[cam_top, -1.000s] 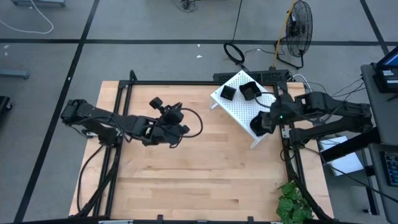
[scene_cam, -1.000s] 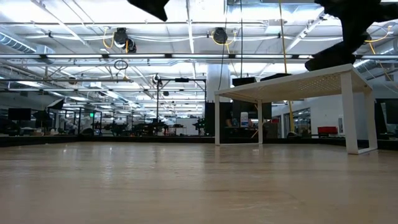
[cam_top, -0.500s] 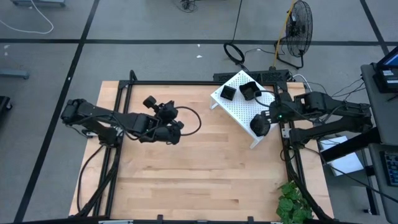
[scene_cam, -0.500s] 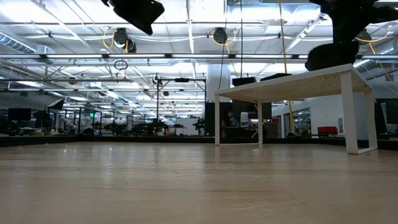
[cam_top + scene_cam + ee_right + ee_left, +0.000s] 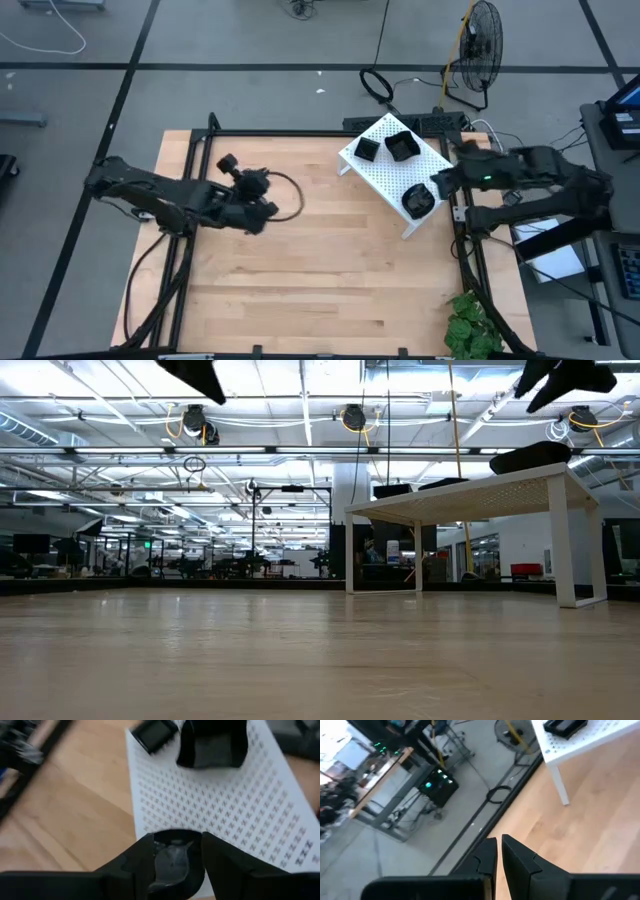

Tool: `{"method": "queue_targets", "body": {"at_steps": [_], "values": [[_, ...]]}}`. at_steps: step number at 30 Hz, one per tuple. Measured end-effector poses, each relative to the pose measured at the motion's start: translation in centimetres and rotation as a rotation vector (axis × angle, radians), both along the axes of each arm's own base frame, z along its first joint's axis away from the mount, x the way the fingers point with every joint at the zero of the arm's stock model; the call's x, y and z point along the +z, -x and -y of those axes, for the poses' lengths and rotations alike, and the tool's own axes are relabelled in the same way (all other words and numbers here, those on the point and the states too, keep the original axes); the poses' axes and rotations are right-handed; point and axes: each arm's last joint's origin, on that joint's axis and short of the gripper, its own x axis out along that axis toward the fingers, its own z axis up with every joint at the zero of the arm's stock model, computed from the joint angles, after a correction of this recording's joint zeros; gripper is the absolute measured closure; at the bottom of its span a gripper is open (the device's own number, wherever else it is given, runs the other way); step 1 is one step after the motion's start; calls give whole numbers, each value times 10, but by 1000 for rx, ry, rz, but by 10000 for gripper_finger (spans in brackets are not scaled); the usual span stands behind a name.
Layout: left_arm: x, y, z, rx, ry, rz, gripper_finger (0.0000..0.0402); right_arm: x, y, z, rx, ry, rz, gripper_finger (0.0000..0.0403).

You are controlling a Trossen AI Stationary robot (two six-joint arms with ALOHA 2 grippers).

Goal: Pick & Place Mini shaped plates
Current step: Return to Home Position

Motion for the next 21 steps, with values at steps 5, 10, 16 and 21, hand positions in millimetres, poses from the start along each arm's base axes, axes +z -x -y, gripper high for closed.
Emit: {"method": "queue_targets", "body": {"at_steps": [5, 10, 16, 21], "values": [[21, 47, -4, -82, 47, 111, 371, 10, 34, -1, 86, 115, 97, 255], [9, 83, -7, -327, 127, 210, 371, 12, 61, -2, 153, 183, 150, 259], [-30, 102, -1, -894, 220, 357, 371, 3, 77, -3, 146, 161, 192, 257], [-49, 112, -5, -902, 200, 490, 371, -14, 67, -2, 240, 315, 255, 259]]}}
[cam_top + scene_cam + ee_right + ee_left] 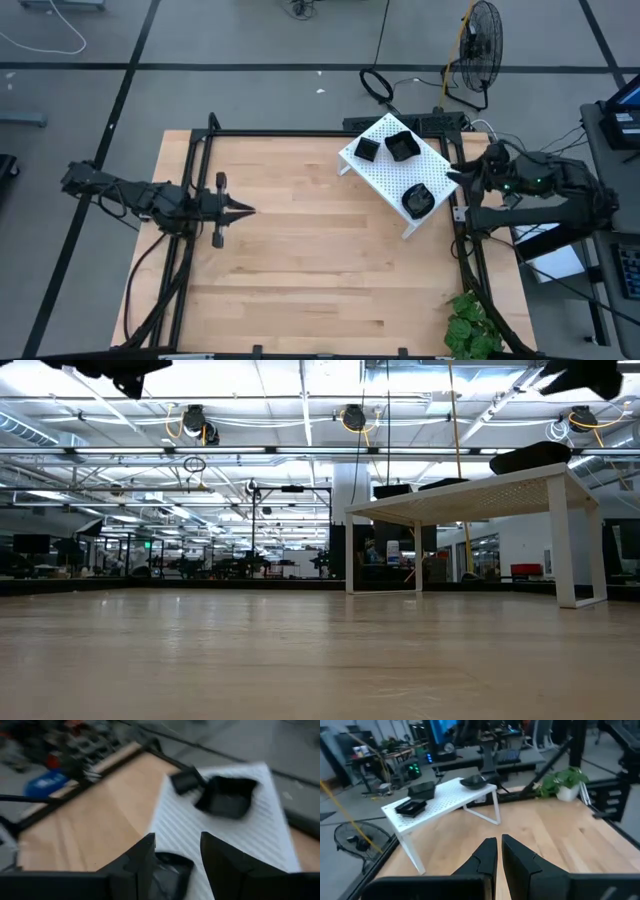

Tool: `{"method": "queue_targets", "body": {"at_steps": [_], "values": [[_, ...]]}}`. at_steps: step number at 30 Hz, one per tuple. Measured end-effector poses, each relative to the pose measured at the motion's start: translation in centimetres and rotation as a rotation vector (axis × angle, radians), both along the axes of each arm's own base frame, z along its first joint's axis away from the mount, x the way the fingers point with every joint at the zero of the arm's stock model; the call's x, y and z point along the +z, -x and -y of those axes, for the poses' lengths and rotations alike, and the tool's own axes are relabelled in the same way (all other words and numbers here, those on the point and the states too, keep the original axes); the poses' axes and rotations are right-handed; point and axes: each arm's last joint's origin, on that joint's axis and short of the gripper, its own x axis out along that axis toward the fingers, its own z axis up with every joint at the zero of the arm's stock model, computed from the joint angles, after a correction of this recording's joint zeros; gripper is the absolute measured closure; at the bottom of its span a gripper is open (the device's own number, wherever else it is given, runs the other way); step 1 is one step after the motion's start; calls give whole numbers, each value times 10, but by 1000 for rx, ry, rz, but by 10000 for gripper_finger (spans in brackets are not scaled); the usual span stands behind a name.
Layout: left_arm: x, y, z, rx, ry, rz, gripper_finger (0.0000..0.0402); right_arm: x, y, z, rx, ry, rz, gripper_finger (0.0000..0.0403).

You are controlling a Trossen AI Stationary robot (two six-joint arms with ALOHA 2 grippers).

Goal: Pick & Place Mini shaped plates
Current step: Return to Home Position

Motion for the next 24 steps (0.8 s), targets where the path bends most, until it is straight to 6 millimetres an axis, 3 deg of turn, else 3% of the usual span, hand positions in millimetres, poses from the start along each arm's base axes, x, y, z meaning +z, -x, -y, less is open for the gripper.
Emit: {"method": "queue_targets", "body": {"at_steps": [7, 18, 24], "values": [[-5, 4, -3, 37, 70, 14, 371, -4, -14, -5, 234, 94, 180, 254], [-6, 4, -4, 62, 107, 11, 371, -24, -43, -4, 256, 142, 297, 253], [-6, 4, -4, 59, 90, 12, 371, -23, -48, -4, 276, 244, 340, 256]]}}
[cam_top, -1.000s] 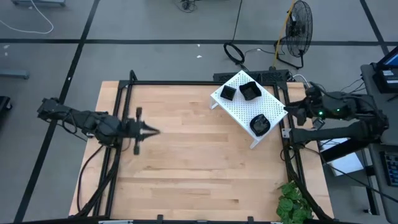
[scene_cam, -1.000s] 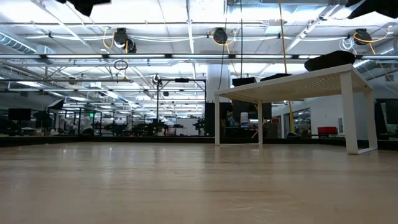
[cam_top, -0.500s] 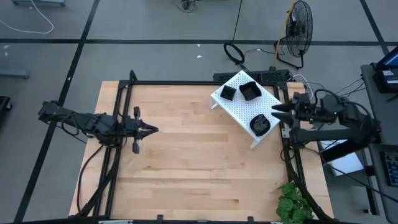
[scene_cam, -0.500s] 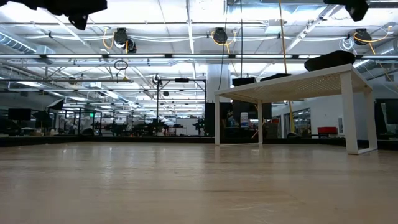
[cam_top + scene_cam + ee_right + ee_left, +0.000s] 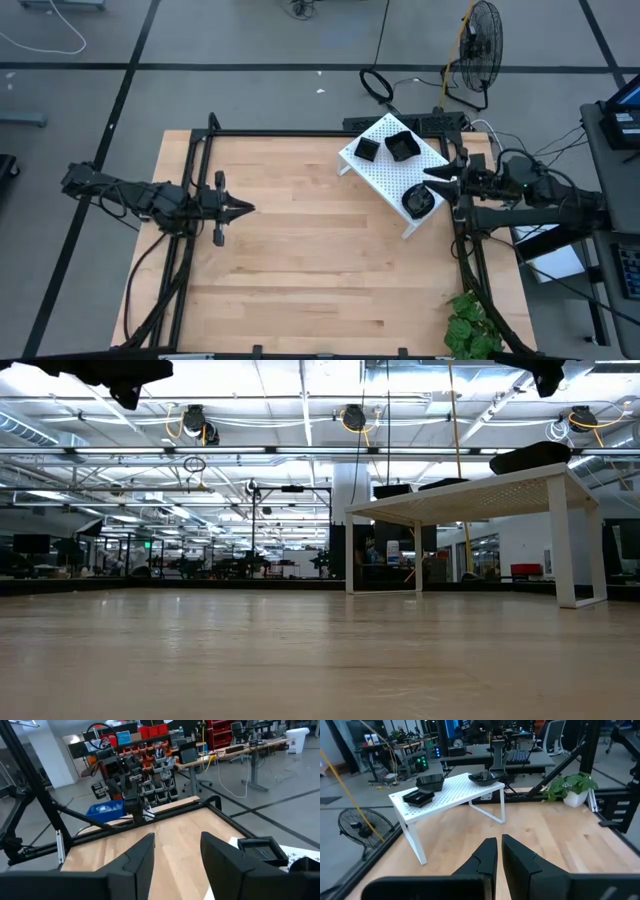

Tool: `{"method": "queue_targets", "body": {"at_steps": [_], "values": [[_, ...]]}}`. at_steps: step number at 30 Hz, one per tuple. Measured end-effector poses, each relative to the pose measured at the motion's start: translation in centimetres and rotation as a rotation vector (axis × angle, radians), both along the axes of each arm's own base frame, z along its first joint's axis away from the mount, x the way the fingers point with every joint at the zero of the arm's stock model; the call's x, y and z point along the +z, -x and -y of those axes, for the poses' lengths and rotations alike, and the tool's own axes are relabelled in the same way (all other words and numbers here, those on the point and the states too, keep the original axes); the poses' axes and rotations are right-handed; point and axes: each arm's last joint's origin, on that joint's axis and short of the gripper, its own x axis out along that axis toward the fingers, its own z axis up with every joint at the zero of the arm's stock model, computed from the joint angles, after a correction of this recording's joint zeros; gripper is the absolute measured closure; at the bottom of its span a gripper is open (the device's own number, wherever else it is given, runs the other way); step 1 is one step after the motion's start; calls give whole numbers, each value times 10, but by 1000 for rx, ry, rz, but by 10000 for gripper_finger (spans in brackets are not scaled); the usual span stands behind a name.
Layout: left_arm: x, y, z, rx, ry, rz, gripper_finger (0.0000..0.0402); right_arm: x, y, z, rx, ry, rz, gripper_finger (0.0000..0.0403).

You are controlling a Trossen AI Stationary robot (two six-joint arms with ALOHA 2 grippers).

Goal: Pick & Place Mini shaped plates
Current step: Return to Home Position

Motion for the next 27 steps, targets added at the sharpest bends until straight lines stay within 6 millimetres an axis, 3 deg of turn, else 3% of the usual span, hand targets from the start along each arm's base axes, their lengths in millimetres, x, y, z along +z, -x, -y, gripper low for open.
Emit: {"method": "queue_targets", "body": {"at_steps": [14, 19, 22, 27], "values": [[5, 0, -1, 45, -75, 42, 371, 3, 2, 0, 10, 73, 24, 259], [5, 5, -5, -19, -30, 53, 371, 7, 19, -7, 220, 206, 90, 257], [-4, 9, -10, -29, -17, 74, 371, 2, 25, -7, 211, 216, 116, 258], [-34, 15, -19, -8, 8, 144, 371, -23, 22, -7, 207, 219, 128, 260]]}}
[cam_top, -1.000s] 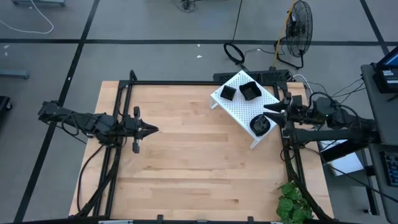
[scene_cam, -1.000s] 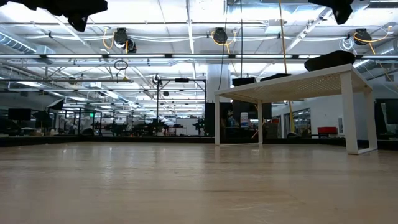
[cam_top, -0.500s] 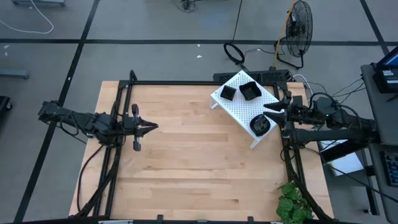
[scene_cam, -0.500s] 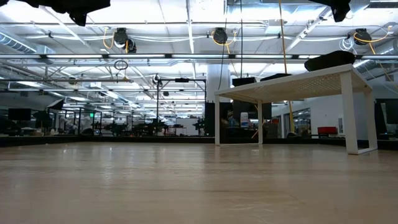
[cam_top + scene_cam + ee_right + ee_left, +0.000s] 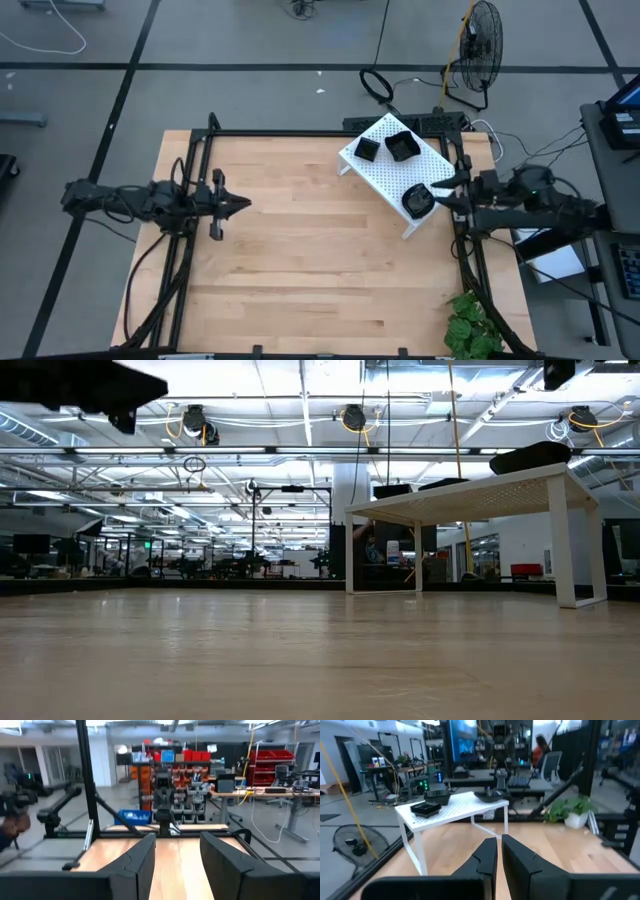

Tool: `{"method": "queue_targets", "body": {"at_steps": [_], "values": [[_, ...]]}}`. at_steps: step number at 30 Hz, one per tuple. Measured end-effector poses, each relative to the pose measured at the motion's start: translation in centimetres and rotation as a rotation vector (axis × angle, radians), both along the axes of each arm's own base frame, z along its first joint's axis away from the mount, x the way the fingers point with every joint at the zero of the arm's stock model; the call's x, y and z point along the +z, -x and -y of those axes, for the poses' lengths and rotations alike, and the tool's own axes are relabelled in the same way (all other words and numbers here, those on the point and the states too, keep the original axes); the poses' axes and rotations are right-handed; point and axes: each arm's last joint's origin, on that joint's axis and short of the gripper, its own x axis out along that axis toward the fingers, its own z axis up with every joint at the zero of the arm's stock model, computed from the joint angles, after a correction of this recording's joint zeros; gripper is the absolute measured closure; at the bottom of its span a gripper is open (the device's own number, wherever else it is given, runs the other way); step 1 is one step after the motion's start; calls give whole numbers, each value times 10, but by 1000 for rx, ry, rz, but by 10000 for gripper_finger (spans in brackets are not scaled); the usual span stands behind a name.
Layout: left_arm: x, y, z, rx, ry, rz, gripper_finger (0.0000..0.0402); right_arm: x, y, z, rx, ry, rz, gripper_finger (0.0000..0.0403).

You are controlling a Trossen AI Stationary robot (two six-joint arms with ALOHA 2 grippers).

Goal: Pick & Place Mini shaped plates
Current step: Return to Home Position

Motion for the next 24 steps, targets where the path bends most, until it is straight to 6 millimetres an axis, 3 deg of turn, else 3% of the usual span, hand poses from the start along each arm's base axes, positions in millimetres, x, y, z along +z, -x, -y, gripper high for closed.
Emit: {"method": "queue_targets", "body": {"at_steps": [12, 18, 24], "values": [[-63, 7, -10, -31, 125, 63, 371, -59, -18, 1, 3, -25, 51, 256], [-62, 7, -10, -84, 118, 70, 371, -99, -32, 1, 1, -3, 109, 255], [-62, 7, -11, -74, 130, 68, 371, -126, -37, 1, 25, 0, 117, 254]]}}
